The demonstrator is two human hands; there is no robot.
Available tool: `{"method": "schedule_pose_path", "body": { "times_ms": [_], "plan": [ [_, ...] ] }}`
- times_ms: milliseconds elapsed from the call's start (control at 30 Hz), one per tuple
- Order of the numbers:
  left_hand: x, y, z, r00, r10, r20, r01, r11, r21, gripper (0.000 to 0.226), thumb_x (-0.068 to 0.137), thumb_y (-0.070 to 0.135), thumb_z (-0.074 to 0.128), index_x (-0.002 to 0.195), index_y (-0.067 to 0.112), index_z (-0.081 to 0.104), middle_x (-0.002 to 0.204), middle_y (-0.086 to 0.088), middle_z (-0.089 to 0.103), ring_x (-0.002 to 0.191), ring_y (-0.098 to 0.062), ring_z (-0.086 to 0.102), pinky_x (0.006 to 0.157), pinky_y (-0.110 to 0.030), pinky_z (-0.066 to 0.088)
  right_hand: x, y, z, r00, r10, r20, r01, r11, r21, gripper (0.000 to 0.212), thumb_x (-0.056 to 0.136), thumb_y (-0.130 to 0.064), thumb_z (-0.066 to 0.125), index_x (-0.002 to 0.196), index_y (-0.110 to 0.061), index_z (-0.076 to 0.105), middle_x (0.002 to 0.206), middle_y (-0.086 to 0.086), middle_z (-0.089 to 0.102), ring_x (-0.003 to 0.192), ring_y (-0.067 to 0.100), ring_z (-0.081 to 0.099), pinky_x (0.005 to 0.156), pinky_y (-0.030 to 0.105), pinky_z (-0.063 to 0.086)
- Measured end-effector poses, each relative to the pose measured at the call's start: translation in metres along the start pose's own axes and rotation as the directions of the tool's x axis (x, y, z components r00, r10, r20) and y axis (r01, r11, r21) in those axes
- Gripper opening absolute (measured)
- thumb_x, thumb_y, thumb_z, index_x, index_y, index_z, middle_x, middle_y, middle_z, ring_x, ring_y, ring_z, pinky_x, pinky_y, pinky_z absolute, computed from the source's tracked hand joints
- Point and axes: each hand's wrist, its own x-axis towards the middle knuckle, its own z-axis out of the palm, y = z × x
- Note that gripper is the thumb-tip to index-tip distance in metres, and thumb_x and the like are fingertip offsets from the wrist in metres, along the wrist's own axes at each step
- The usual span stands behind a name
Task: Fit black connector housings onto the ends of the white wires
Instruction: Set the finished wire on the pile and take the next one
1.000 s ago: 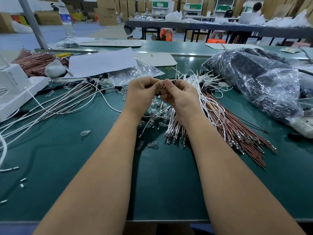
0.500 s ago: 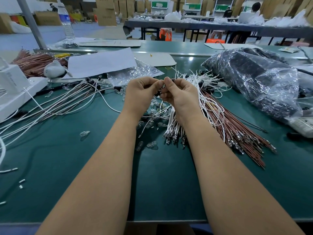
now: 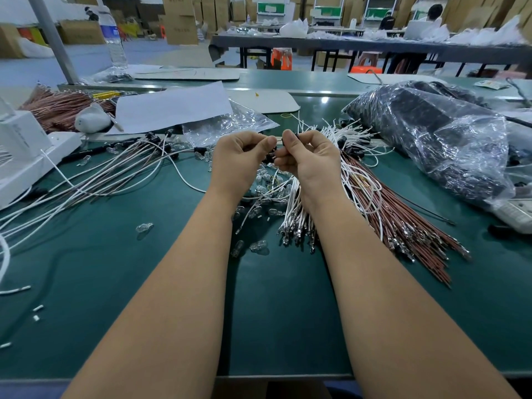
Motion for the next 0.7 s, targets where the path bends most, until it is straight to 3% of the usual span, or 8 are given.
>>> {"method": "schedule_pose_path", "body": {
  "times_ms": [133, 267, 367, 467, 600, 700],
  "plan": [
    [-0.0007, 0.0016, 0.0008, 1.0, -0.004, -0.006, 0.004, 1.0, 0.011, 0.012, 0.089, 0.017, 0.068, 0.086, 0.007, 0.073, 0.067, -0.01, 0.062, 0.061, -0.011, 0.049, 0.061, -0.022, 0.043, 0.0003, -0.0006, -0.0002, 1.0, -0.012, -0.008, 0.012, 1.0, -0.002, 0.02, 0.09, -0.008, 0.065, 0.073, -0.01, 0.055, 0.059, 0.005, 0.065, 0.047, 0.014, 0.059, 0.05, 0.023, 0.05],
    [-0.0017, 0.0027, 0.0003, 1.0, -0.006, 0.007, 0.006, 1.0, 0.026, 0.012, 0.089, 0.018, 0.068, 0.083, 0.009, 0.073, 0.074, -0.03, 0.063, 0.065, -0.018, 0.048, 0.064, -0.028, 0.042, 0.0005, -0.0013, -0.0014, 1.0, -0.011, -0.014, 0.011, 1.0, -0.004, 0.019, 0.09, -0.008, 0.066, 0.074, -0.009, 0.056, 0.058, 0.005, 0.066, 0.047, 0.014, 0.059, 0.05, 0.024, 0.052],
    [-0.0013, 0.0041, -0.0007, 1.0, -0.024, 0.017, 0.024, 1.0, 0.008, 0.01, 0.089, 0.018, 0.069, 0.081, 0.011, 0.072, 0.072, -0.02, 0.063, 0.066, -0.017, 0.05, 0.065, -0.029, 0.044, 0.0007, -0.0033, -0.0022, 1.0, -0.005, -0.019, 0.005, 1.0, 0.001, 0.017, 0.089, -0.009, 0.066, 0.075, -0.009, 0.057, 0.058, 0.004, 0.066, 0.047, 0.014, 0.059, 0.051, 0.024, 0.052],
    [-0.0002, 0.0029, -0.0014, 0.999, -0.038, 0.021, 0.038, 0.999, 0.005, 0.014, 0.089, 0.019, 0.069, 0.083, 0.008, 0.073, 0.08, -0.027, 0.067, 0.068, -0.017, 0.054, 0.069, -0.029, 0.048, 0.0003, -0.0036, -0.0022, 1.0, -0.005, -0.021, 0.005, 1.0, 0.005, 0.016, 0.089, -0.009, 0.067, 0.075, -0.008, 0.057, 0.059, 0.005, 0.066, 0.047, 0.014, 0.059, 0.051, 0.024, 0.052],
    [0.0015, 0.002, -0.0008, 0.999, -0.049, 0.015, 0.049, 0.998, 0.033, 0.02, 0.091, 0.022, 0.066, 0.081, 0.006, 0.073, 0.082, -0.03, 0.065, 0.067, -0.016, 0.053, 0.064, -0.02, 0.046, -0.0003, -0.0038, -0.0017, 1.0, -0.02, -0.018, 0.019, 1.0, -0.023, 0.015, 0.089, -0.009, 0.067, 0.076, -0.007, 0.059, 0.059, 0.005, 0.067, 0.047, 0.014, 0.059, 0.051, 0.023, 0.052],
    [0.0017, 0.001, -0.0012, 1.0, -0.026, 0.009, 0.026, 0.998, 0.051, 0.019, 0.091, 0.021, 0.065, 0.078, 0.011, 0.073, 0.074, -0.022, 0.067, 0.063, -0.011, 0.053, 0.062, -0.015, 0.046, 0.0001, -0.0038, -0.002, 0.999, -0.039, -0.022, 0.037, 0.996, -0.079, 0.015, 0.088, -0.009, 0.068, 0.076, -0.006, 0.059, 0.059, 0.005, 0.067, 0.047, 0.014, 0.06, 0.051, 0.023, 0.051]
  ]
}}
